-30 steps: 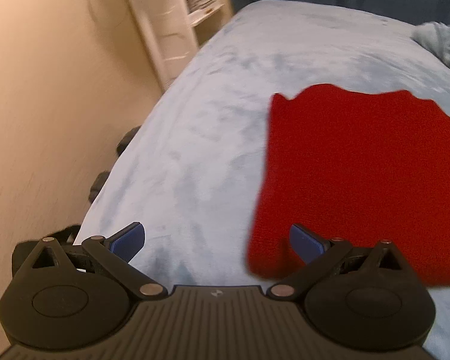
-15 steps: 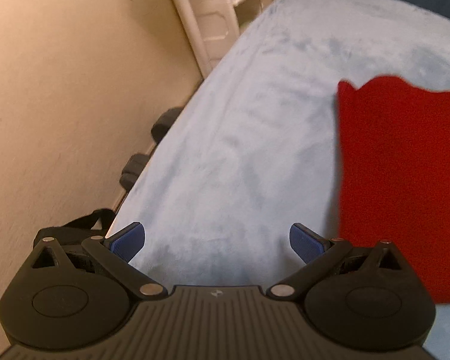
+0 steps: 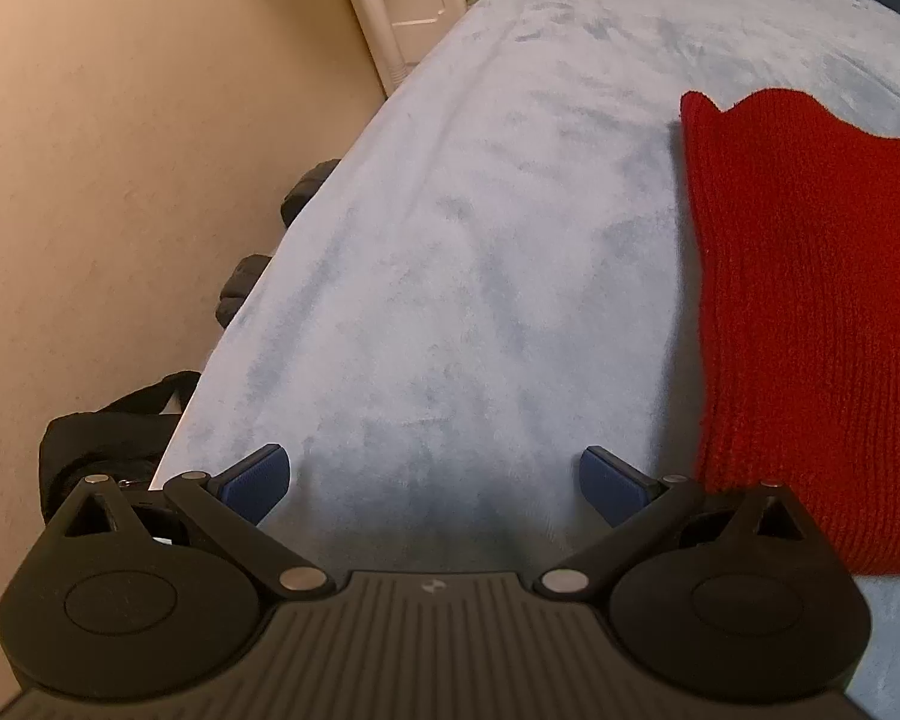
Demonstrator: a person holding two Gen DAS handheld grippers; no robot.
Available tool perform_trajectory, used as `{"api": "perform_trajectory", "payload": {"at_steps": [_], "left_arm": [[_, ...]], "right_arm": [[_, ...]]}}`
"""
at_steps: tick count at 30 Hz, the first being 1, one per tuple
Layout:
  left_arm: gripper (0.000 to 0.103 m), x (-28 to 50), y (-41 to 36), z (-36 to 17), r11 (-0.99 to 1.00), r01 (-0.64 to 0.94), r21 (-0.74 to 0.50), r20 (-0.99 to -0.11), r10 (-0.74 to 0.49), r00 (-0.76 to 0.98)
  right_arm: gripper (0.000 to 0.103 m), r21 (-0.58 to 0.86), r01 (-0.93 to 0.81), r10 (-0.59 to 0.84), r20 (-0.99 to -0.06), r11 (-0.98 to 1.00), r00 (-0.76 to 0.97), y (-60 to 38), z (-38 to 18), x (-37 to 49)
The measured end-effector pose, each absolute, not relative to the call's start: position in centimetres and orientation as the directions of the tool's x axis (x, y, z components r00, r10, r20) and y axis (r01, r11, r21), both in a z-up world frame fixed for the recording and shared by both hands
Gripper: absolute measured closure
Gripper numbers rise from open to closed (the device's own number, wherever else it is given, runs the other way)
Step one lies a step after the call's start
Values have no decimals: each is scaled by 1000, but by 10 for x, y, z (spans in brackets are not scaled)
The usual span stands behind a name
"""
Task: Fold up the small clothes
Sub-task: 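Lift the held side edge with the right gripper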
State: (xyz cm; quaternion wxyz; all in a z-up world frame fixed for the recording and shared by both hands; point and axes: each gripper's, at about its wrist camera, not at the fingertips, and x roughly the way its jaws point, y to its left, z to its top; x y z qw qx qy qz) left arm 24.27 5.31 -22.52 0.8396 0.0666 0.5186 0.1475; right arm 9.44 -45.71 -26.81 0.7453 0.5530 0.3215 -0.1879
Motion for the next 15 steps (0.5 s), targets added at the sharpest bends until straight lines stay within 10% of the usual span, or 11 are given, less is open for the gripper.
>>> {"api": "perform_trajectory", "payload": {"at_steps": [15], "left_arm": [[0, 250, 59, -236, 957, -143, 253, -854, 290, 432]], "right_arm": [[82, 672, 684, 52, -723, 283, 688, -452, -273, 99]]}}
